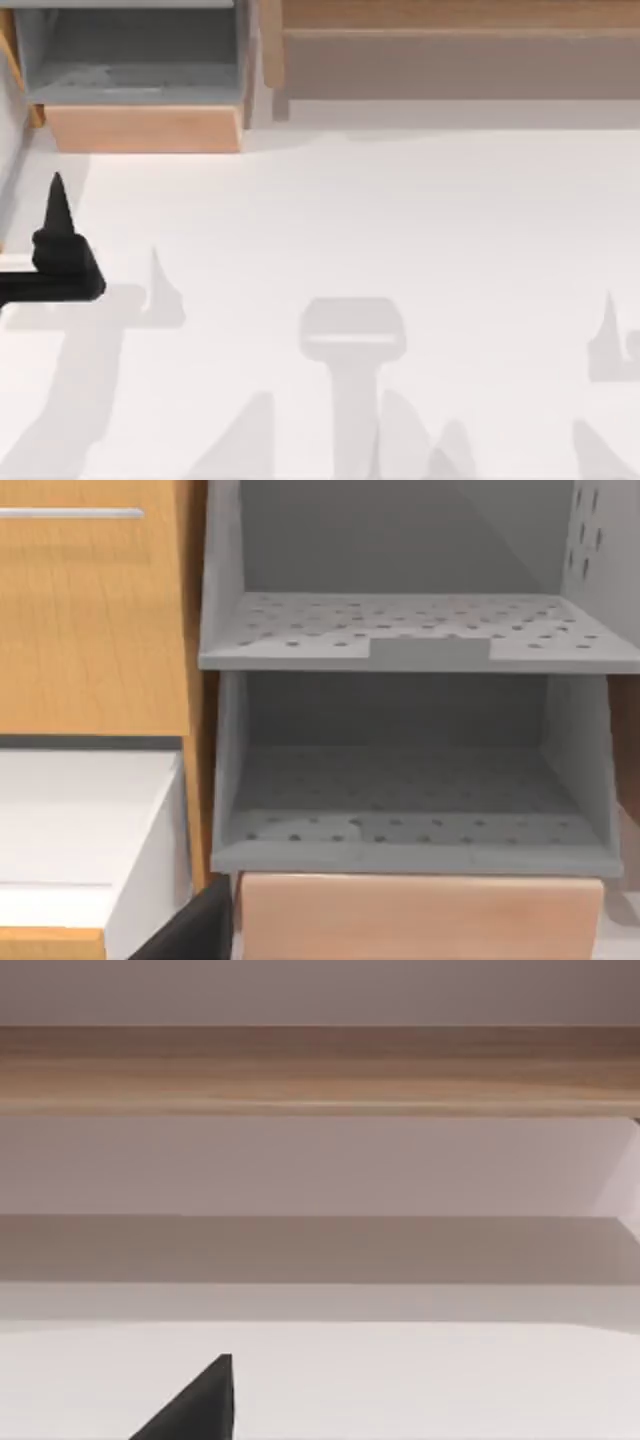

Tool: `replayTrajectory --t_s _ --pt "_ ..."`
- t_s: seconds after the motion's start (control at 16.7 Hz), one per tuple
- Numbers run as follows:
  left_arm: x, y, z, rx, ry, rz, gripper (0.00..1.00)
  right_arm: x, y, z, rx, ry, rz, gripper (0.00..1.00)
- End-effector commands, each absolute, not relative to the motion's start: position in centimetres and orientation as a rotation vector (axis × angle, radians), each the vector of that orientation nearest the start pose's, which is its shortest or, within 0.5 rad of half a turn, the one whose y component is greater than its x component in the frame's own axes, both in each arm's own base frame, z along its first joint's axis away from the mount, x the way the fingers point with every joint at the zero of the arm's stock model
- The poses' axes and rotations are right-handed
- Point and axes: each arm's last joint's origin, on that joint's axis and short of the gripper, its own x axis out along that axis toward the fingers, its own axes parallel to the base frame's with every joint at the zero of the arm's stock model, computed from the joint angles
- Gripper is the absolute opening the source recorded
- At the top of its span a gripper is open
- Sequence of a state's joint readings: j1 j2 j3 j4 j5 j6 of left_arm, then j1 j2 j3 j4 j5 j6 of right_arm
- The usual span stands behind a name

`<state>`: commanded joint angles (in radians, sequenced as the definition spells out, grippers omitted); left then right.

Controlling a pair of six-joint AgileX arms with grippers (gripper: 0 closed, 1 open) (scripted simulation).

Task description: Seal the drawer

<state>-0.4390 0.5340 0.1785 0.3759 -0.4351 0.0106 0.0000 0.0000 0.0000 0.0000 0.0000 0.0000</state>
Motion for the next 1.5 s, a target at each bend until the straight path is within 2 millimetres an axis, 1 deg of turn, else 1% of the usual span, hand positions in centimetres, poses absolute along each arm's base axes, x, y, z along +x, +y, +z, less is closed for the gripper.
replayTrajectory --t_s 0.18,0.36,0.48,0.6,0.96,1.14,1.32,1.5 --pt "15.0 -8.2 21.3 0.002 0.002 -0.001 1.0 10.6 -0.1 16.0 0.0 0.0 0.0 1.0" --pt "15.5 -11.2 21.5 0.006 0.006 -0.001 1.0 10.6 -0.1 16.0 0.0 0.0 0.0 1.0" --pt "15.6 -12.4 21.6 0.003 0.003 0.0 1.0 10.6 -0.1 16.0 0.0 0.0 0.0 1.0" --pt "15.6 -12.9 21.7 0.0 0.0 0.0 1.0 10.6 -0.1 16.0 0.0 0.0 0.0 1.0" --pt "15.7 -12.7 21.4 0.014 0.004 0.002 1.0 10.6 -0.1 16.0 0.0 0.0 0.0 1.0" --pt "17.2 -11.8 20.4 0.117 0.021 0.01 1.0 10.6 -0.1 16.0 0.0 0.0 0.0 1.0" --pt "19.5 -9.7 18.6 0.296 0.058 0.015 1.0 10.6 -0.1 16.0 0.0 0.0 0.0 1.0" --pt "21.9 -6.2 16.3 0.511 0.109 0.005 1.0 10.6 -0.1 16.0 0.0 0.0 0.0 1.0"
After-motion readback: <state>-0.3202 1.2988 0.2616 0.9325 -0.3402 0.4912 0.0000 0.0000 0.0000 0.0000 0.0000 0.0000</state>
